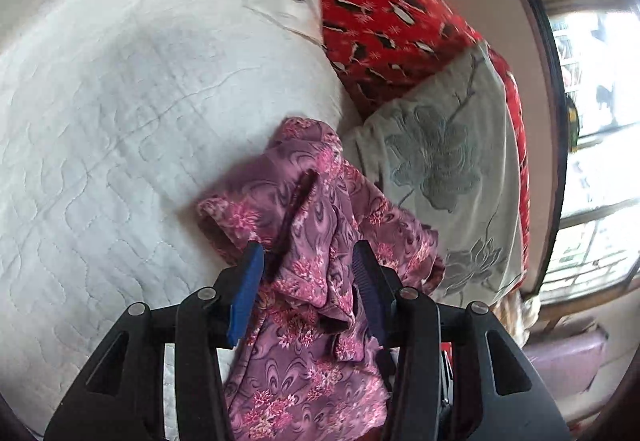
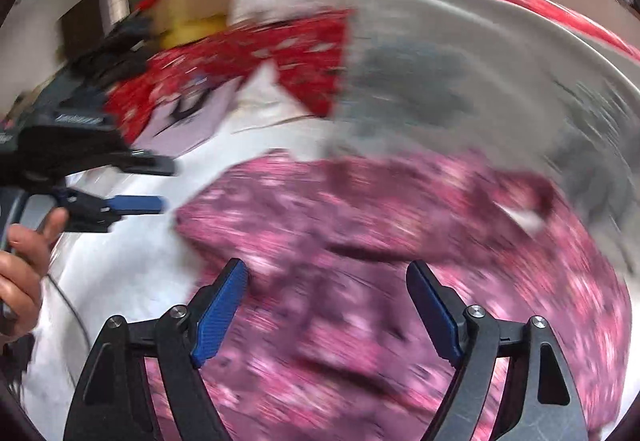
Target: Fold small clothes
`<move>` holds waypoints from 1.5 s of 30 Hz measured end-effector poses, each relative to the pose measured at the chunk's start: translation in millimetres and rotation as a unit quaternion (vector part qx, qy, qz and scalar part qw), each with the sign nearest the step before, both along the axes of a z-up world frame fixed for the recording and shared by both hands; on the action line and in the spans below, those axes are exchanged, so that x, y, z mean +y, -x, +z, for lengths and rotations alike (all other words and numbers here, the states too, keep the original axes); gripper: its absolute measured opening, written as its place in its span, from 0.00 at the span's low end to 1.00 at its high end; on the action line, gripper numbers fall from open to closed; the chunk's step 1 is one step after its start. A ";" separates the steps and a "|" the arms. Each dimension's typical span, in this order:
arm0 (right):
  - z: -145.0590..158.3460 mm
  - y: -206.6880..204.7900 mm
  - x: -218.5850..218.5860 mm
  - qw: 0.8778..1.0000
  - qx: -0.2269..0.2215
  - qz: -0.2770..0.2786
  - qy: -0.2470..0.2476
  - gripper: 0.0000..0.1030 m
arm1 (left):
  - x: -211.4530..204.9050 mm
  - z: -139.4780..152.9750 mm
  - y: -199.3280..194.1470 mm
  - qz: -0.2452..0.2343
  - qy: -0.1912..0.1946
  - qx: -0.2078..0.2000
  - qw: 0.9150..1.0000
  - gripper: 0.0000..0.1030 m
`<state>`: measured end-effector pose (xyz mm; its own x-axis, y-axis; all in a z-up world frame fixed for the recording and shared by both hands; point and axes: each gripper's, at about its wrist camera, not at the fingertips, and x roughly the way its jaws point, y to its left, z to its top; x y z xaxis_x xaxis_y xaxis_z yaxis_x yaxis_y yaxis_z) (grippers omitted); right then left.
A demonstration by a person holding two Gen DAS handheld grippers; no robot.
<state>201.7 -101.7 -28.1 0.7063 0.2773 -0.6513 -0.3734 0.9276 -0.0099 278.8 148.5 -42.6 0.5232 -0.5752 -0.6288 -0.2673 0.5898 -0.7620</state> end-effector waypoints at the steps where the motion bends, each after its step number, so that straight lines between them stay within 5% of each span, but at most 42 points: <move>1: -0.6 -2.8 13.3 1.000 -0.002 0.014 0.013 0.81 | 3.1 -1.8 0.9 0.003 0.004 0.001 1.000 0.43; 11: -45.8 -33.4 106.2 0.988 0.029 0.083 0.124 0.76 | 20.4 -12.6 -3.5 0.015 0.028 0.011 0.999 0.43; 12: -44.4 -34.2 106.6 0.988 0.027 0.081 0.127 0.71 | 20.1 -13.1 -3.3 0.013 0.031 0.012 0.999 0.43; 14: -44.3 -40.6 104.1 0.991 0.036 0.073 0.110 0.42 | 15.8 -14.2 -4.0 0.007 0.034 0.013 0.999 0.43; 19: -33.2 -48.2 70.6 0.997 0.068 0.041 -0.004 0.13 | -0.9 -21.5 -6.0 -0.001 0.045 0.021 0.999 0.43; 25: -22.1 -47.5 28.2 0.990 0.088 0.004 -0.110 0.11 | -27.3 -35.5 -11.8 -0.005 0.082 0.041 0.996 0.43; 31: -27.1 -47.1 7.5 0.981 0.111 -0.009 -0.161 0.11 | -35.8 -36.5 -20.1 0.024 0.059 0.049 0.997 0.41; 35: -27.7 -49.3 1.7 0.976 0.119 -0.011 -0.181 0.11 | -29.6 -36.5 -25.3 0.039 0.065 0.038 0.996 0.17; 45: -32.8 -74.7 17.2 0.973 0.140 -0.035 -0.180 0.27 | -23.9 -44.3 -25.8 0.044 0.067 0.057 0.995 0.16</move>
<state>276.4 -84.5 -60.9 0.5401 0.4804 -0.6910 -0.2500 0.8756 0.4133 304.5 124.6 -86.9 0.5045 -0.6127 -0.6083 -0.4028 0.4562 -0.7935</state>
